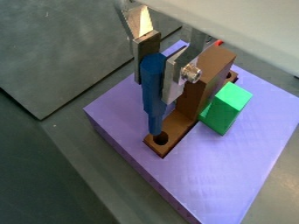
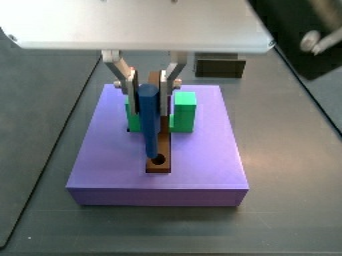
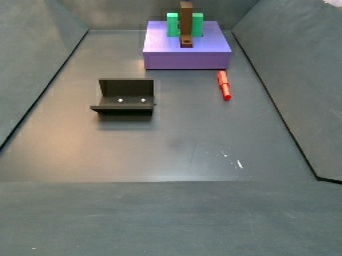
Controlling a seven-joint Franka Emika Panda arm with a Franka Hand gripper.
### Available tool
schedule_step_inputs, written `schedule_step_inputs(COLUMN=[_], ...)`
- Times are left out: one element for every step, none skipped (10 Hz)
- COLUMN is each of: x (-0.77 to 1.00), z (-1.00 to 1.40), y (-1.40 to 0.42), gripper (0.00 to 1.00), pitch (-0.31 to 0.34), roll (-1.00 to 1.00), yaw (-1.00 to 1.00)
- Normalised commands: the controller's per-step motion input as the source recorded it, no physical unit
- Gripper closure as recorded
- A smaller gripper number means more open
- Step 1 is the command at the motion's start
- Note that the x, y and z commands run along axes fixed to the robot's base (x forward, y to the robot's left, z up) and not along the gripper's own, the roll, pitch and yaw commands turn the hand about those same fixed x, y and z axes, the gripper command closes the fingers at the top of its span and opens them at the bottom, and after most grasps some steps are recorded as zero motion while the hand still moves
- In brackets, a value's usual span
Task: Pick up the blue object. Move up. Place the blue object on the fixture. Regrasp the blue object. Move to above the board. Insert the blue object.
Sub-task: Insert the blue object.
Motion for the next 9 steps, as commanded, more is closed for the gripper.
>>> schedule_step_inputs(x=[0.13, 0.22, 0.22, 0.14, 0.08, 0.03, 0.02, 0.03, 0.15], z=[-0.14, -0.11, -0.11, -0.13, -0.14, -0.16, -0.17, -0.19, -0.27], y=[0.00, 0.00, 0.00, 0.00, 0.00, 0.00, 0.00, 0.00, 0.00], gripper=[1.00, 1.00, 1.00, 1.00, 1.00, 1.00, 1.00, 1.00, 1.00], pitch=[0.000, 0.000, 0.000, 0.000, 0.000, 0.000, 0.000, 0.000, 0.000], roll=[0.08, 0.02, 0.01, 0.02, 0.03, 0.03, 0.03, 0.03, 0.03], yaw=[0.00, 0.00, 0.00, 0.00, 0.00, 0.00, 0.00, 0.00, 0.00])
